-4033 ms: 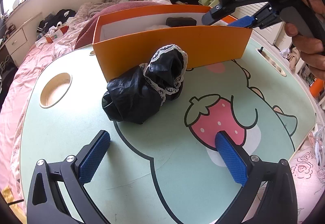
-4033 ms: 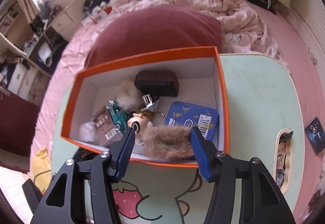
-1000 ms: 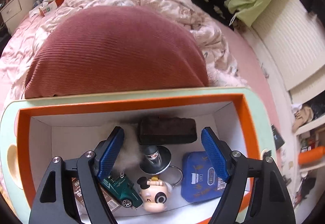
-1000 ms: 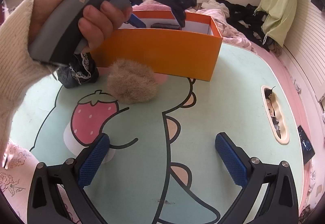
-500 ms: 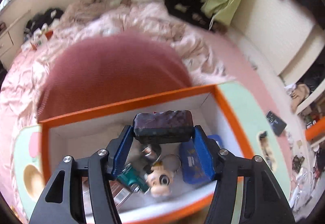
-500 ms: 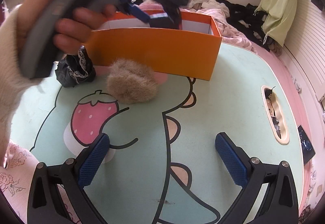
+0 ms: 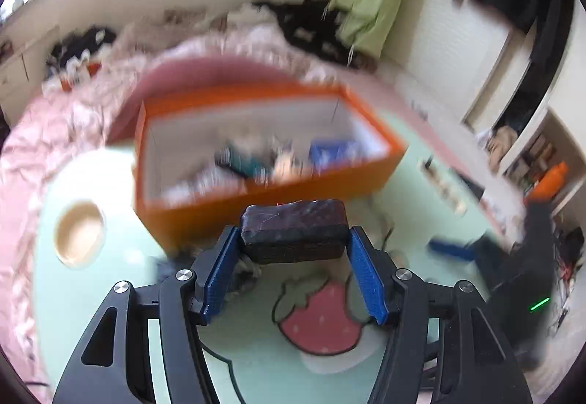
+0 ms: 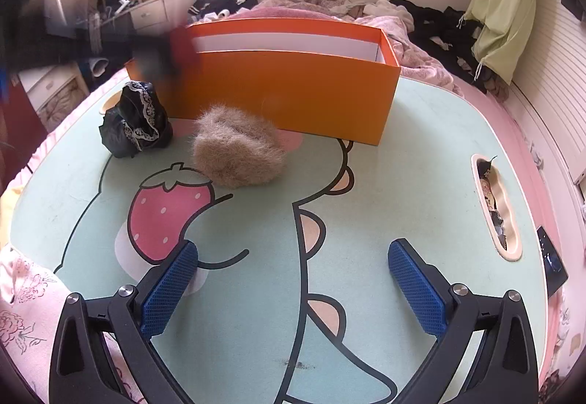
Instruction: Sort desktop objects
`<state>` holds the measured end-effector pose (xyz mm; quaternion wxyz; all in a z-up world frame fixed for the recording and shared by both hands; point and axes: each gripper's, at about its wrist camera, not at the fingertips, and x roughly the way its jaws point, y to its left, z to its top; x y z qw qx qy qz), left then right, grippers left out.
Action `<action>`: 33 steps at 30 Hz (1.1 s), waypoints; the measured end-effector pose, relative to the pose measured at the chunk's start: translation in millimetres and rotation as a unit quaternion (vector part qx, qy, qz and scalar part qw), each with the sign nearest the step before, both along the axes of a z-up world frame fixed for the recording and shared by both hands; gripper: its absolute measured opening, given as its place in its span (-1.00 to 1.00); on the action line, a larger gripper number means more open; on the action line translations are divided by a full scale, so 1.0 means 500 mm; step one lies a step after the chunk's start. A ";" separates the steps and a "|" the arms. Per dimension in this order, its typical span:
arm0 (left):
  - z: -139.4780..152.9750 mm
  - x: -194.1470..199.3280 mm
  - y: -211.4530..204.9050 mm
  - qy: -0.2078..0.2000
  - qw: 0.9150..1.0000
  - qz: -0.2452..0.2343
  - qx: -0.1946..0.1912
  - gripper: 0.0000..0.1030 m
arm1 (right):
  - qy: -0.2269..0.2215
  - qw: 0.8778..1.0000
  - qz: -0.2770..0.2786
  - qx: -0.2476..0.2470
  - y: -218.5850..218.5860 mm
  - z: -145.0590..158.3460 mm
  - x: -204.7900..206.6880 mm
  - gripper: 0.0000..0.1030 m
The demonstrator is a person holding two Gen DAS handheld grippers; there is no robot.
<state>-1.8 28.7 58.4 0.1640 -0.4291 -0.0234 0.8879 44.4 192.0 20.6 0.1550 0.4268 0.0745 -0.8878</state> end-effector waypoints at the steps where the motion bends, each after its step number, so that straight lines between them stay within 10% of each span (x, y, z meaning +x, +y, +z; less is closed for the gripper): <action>1: -0.015 0.000 0.005 -0.005 1.000 0.002 -0.002 0.18 | 0.000 1.000 0.000 0.000 -0.001 0.000 -0.001 1.00; 8: -0.029 0.013 0.030 0.018 0.999 0.002 -0.047 0.20 | 0.000 1.000 0.000 0.000 0.000 -0.001 0.000 1.00; 16: 0.087 0.125 -0.106 0.085 0.994 0.058 -0.043 0.26 | 0.000 1.000 -0.001 0.000 0.000 -0.001 0.001 1.00; 23: 0.287 0.287 -0.216 0.169 0.963 0.161 -0.134 0.41 | 0.001 1.000 -0.001 0.000 -0.001 -0.002 0.001 1.00; 28: 0.436 0.340 -0.158 0.200 0.979 0.014 -0.041 0.60 | 0.001 1.000 -0.001 0.000 0.000 -0.002 0.002 1.00; 33: 0.399 0.232 -0.045 0.153 0.985 -0.071 0.047 0.65 | 0.001 1.000 -0.001 0.000 0.000 -0.002 0.003 1.00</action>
